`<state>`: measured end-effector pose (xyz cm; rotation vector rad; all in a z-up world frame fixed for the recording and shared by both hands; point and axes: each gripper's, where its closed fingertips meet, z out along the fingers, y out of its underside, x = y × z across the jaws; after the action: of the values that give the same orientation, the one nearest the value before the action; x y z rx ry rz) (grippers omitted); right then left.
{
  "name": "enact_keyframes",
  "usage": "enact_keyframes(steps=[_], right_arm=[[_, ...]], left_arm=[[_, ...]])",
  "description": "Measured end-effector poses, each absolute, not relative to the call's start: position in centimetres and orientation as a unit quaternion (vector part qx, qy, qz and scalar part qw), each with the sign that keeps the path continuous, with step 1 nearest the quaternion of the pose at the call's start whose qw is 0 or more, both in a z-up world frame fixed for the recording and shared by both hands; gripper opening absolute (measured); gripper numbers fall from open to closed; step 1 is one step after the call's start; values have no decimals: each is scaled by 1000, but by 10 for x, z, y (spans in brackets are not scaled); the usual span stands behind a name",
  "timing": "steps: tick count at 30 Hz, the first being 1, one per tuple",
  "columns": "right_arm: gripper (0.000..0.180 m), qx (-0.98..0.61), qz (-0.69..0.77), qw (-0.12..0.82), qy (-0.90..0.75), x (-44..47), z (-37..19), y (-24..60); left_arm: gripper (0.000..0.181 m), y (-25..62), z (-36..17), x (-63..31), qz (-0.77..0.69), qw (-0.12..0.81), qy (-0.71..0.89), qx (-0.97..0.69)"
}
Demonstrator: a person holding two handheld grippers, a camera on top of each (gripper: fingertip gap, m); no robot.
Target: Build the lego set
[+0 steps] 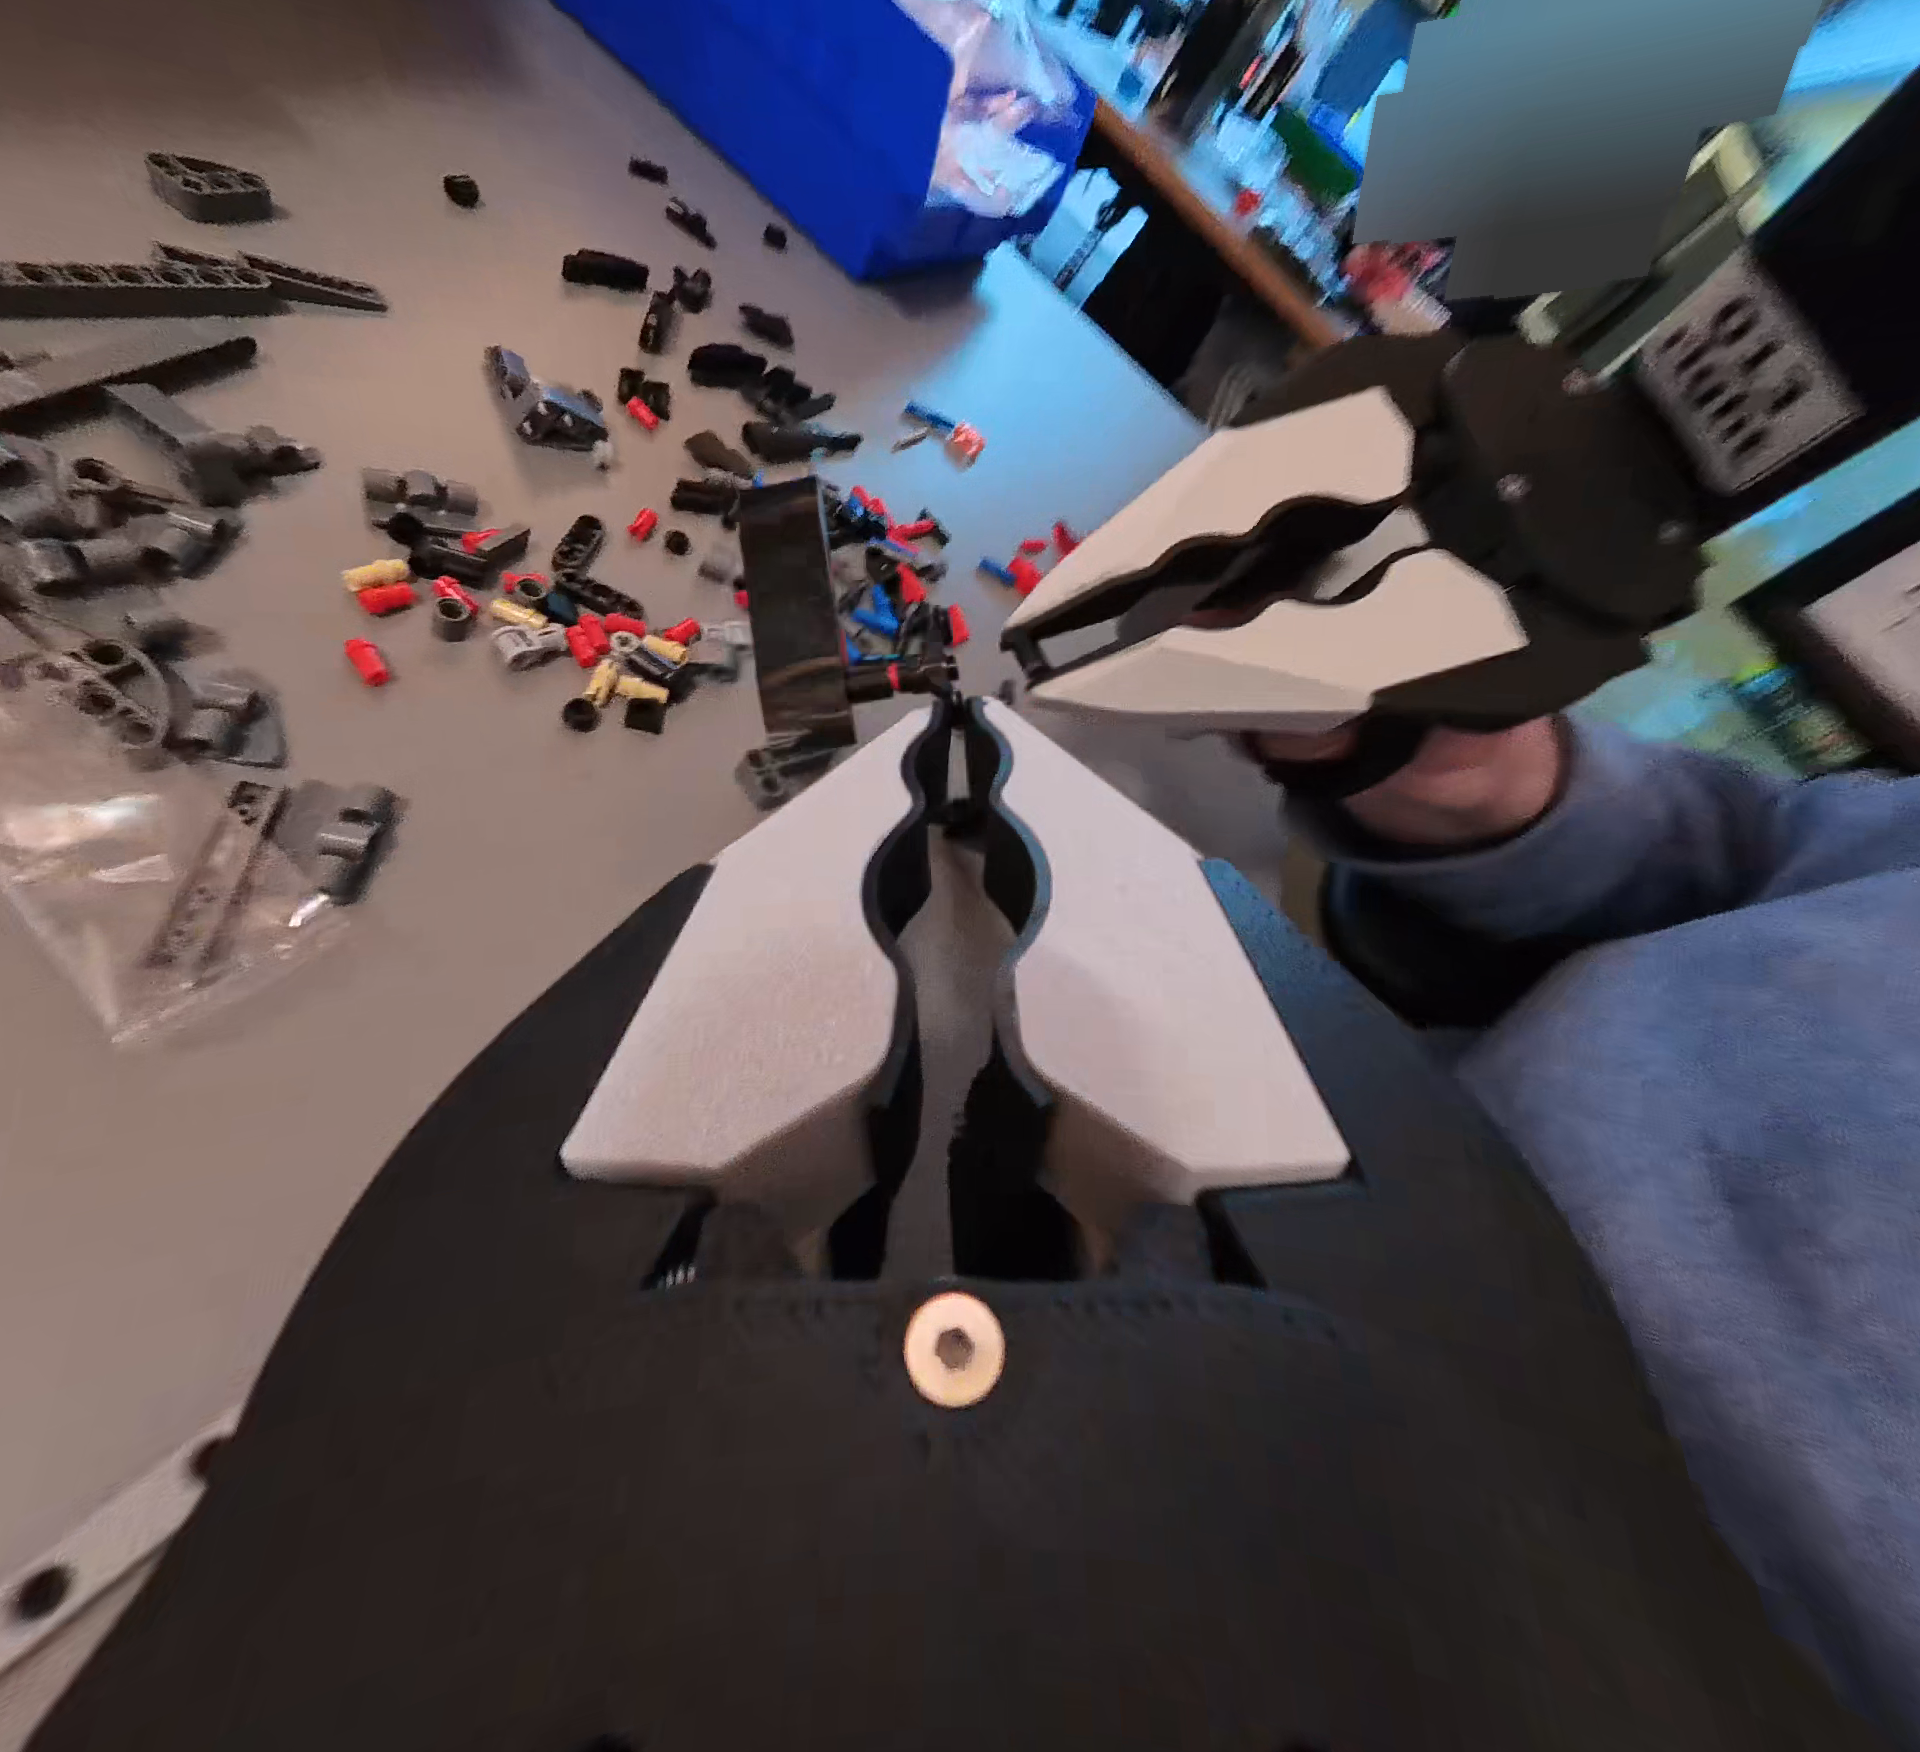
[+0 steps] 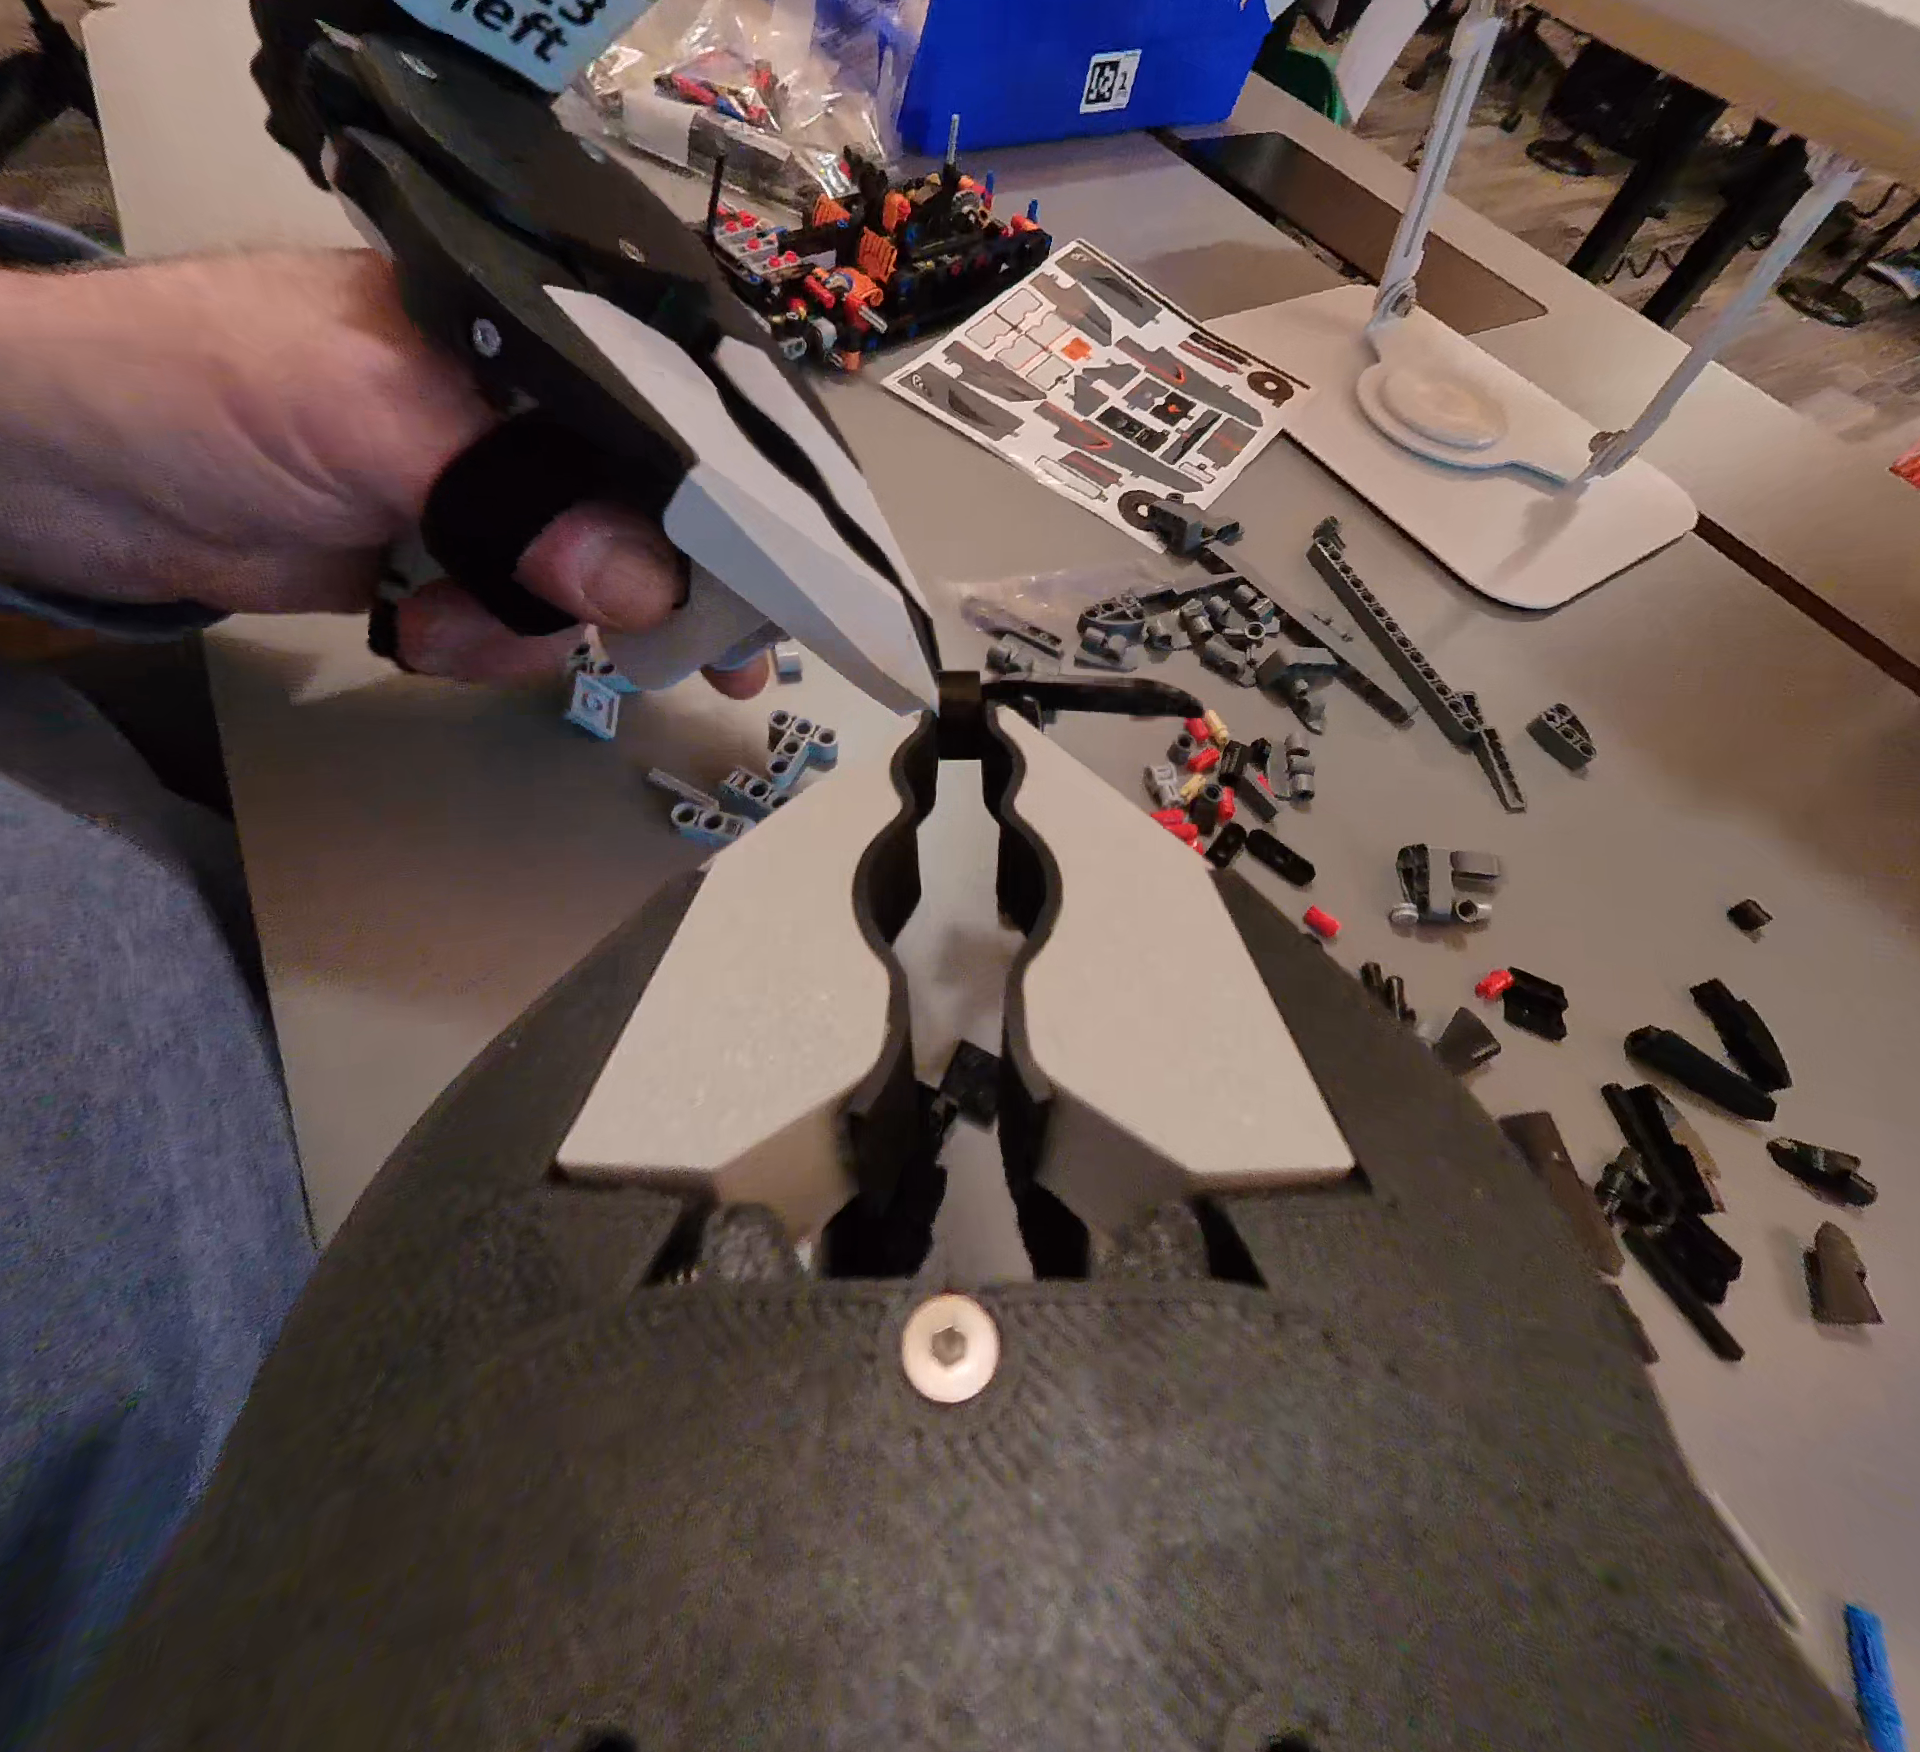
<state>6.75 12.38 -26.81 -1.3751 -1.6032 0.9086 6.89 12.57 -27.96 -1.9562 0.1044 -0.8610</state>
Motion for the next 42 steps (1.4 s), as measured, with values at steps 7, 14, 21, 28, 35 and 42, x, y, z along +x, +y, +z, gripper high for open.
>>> enact_keyframes(steps=[7,14,21,28,35,42], right_arm=[[4,-551,344,412,-639,62,-263,124],[5,-567,349,383,-641,58,-260,122],[4,-574,387,366,-622,55,-257,121],[5,-572,379,347,-639,51,-253,115],[5,-565,356,340,-661,46,-251,111],[5,-557,327,345,-681,42,-252,107]], left_arm=[[1,120,-267,70,-453,474,-35,-754],[1,118,-264,69,-487,469,-59,-735],[1,116,-259,65,-494,476,-61,-725],[1,110,-255,62,-538,470,-85,-695],[0,106,-252,58,-571,467,-105,-667],[0,101,-252,54,-608,456,-129,-637]])
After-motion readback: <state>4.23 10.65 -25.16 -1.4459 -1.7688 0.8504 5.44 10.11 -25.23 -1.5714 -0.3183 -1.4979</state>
